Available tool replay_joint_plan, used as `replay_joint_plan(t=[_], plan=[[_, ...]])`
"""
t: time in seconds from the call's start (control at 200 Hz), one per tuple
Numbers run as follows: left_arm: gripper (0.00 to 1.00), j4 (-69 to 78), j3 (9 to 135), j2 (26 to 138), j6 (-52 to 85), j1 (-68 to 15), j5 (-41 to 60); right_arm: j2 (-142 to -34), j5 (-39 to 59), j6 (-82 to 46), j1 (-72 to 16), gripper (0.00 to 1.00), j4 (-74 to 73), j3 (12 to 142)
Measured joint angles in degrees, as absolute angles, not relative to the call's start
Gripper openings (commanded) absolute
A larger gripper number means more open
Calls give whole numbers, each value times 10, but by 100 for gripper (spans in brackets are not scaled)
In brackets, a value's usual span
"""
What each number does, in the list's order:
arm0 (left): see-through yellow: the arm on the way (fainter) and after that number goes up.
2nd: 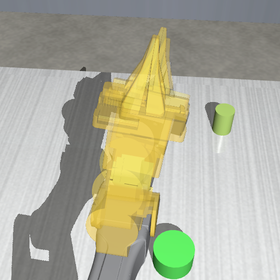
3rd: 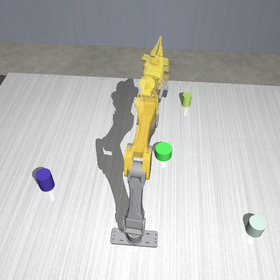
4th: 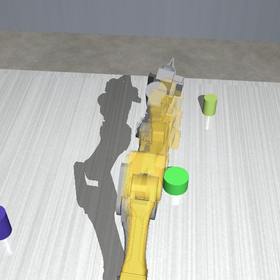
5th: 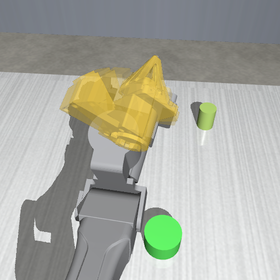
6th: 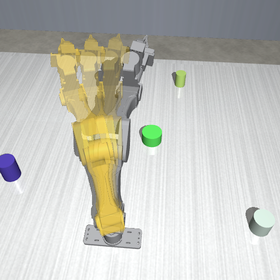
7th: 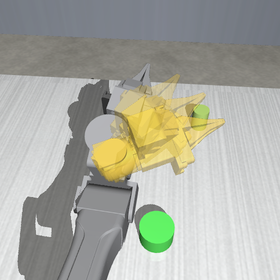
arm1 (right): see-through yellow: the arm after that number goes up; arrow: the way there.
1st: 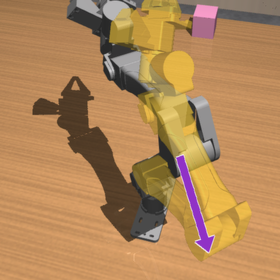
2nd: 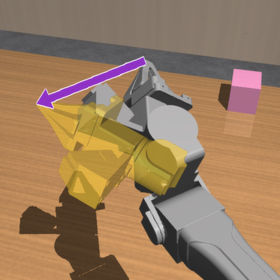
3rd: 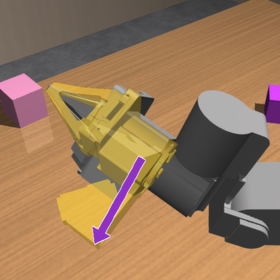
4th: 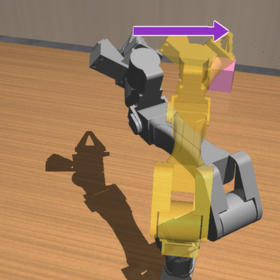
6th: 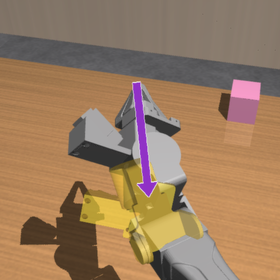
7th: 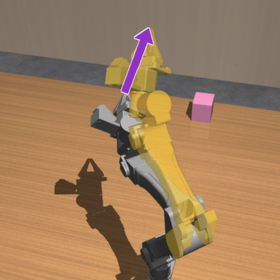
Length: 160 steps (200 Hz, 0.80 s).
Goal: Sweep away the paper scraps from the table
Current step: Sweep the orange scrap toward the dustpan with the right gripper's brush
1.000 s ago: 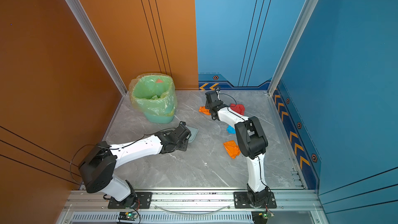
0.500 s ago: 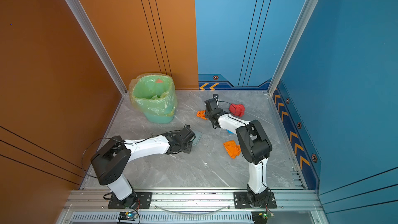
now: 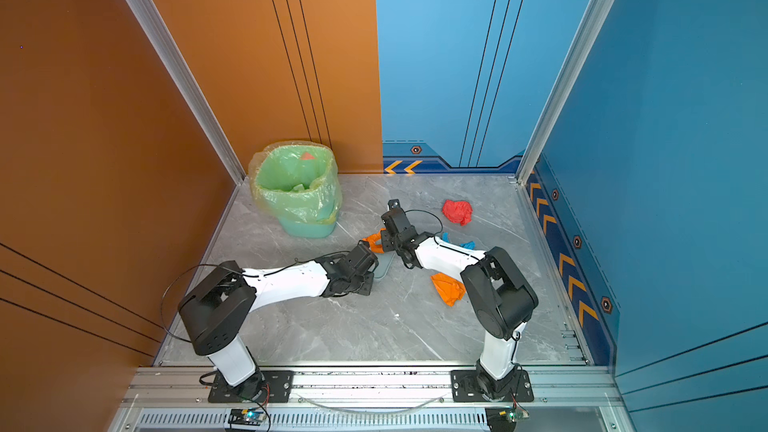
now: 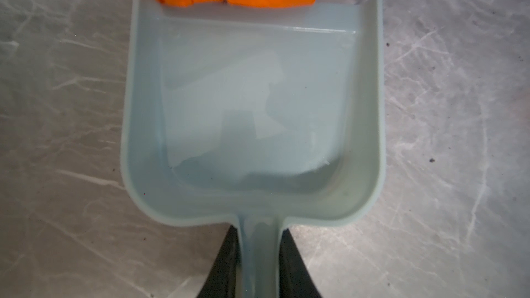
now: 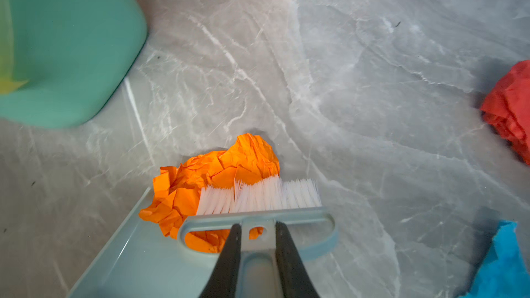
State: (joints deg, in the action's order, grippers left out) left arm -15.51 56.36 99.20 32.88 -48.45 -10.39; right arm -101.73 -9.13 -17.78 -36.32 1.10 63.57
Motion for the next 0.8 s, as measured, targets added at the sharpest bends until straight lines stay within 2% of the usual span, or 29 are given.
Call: replay_joint_plan(t=[0.801], plan=[[0, -109, 529, 978, 335, -475, -91, -868, 18, -137, -378, 0, 64, 541]])
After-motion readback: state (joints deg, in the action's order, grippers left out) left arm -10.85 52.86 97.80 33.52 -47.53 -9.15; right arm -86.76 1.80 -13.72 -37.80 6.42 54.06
